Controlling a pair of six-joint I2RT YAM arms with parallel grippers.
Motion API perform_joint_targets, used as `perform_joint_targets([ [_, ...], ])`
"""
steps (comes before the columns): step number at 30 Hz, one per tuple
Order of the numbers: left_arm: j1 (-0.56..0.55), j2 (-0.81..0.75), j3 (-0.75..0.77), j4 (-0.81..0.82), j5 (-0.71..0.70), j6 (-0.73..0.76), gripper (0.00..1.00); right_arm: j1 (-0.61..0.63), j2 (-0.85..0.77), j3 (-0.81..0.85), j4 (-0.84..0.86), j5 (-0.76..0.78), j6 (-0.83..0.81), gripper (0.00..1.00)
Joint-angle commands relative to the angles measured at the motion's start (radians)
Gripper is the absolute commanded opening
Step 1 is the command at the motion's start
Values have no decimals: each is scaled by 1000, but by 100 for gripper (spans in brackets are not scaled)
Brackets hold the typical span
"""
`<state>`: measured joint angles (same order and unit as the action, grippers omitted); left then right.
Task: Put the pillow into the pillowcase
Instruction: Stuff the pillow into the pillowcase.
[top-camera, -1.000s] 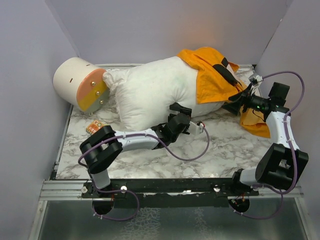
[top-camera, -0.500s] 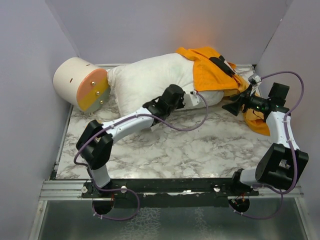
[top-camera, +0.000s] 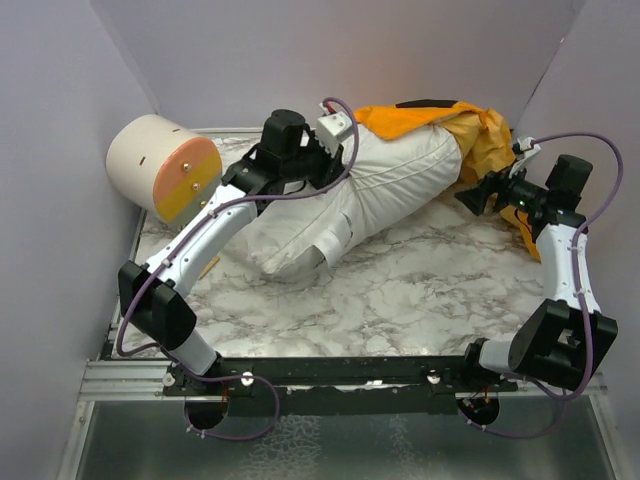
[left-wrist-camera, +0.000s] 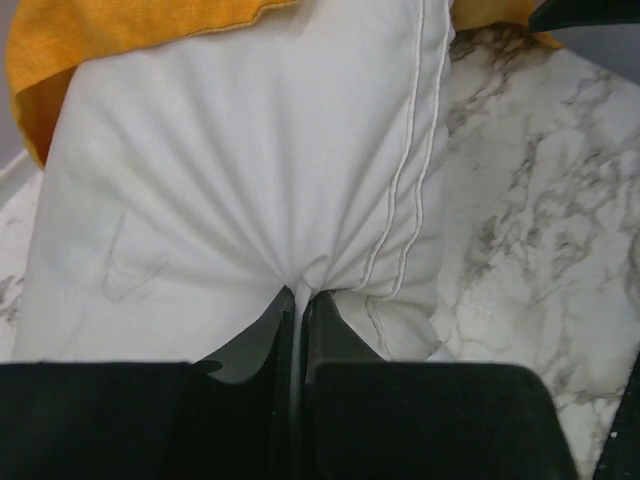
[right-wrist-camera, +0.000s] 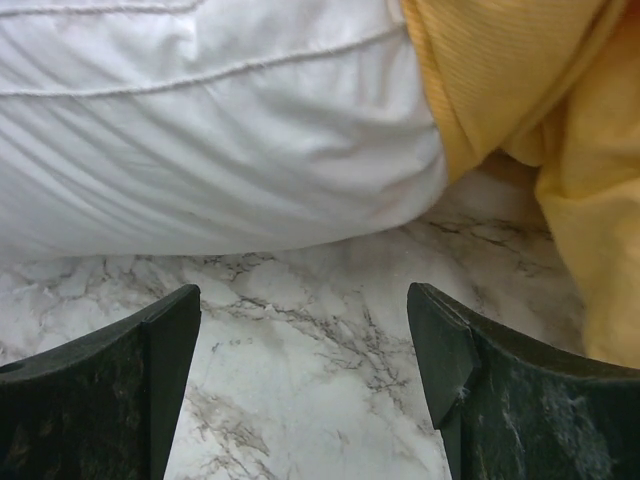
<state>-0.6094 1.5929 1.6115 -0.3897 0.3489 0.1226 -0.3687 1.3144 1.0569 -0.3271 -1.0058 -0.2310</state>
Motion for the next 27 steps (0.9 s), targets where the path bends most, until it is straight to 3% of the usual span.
perform_joint_targets([
  [1,133,-89,-23,229,297,-270,0,-9,-42,31,130,129,91,81],
  [6,336,-69,-169,458,496,-547,0,-10,9,44,250,148,158,51],
  [10,414,-19,-210,513,560,-632,0,4,123,69,351,28,215,42],
  [16,465,22,-230,481,558,-599,0,114,192,86,493,104,215,45],
  [20,497,46,-239,459,557,-580,0,190,247,148,516,193,196,51],
  [27,520,76,-249,440,561,-567,0,277,348,249,548,327,170,52],
])
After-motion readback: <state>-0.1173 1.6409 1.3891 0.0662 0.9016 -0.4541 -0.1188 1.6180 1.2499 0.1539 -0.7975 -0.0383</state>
